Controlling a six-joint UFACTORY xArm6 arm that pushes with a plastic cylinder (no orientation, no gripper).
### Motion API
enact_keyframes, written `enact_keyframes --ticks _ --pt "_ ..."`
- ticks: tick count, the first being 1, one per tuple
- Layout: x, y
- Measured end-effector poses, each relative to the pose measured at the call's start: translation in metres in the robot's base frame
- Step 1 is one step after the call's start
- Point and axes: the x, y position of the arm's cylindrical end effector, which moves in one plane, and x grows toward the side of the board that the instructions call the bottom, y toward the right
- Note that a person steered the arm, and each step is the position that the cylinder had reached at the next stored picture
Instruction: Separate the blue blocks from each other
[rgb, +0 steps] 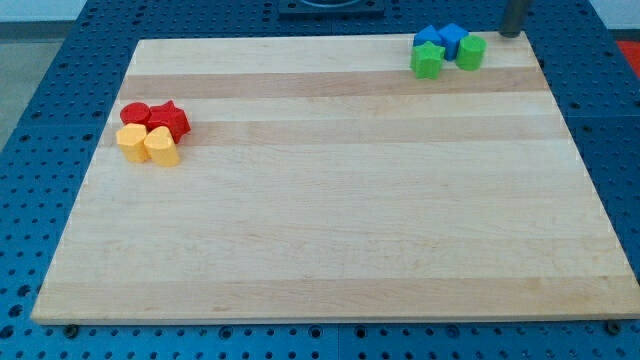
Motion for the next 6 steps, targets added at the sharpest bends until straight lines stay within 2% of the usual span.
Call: enact_keyframes --ticks 1,4,6 --pt "0.003 -0.058" --pt "0.080 -0.210" --pt "0.067 -0.210"
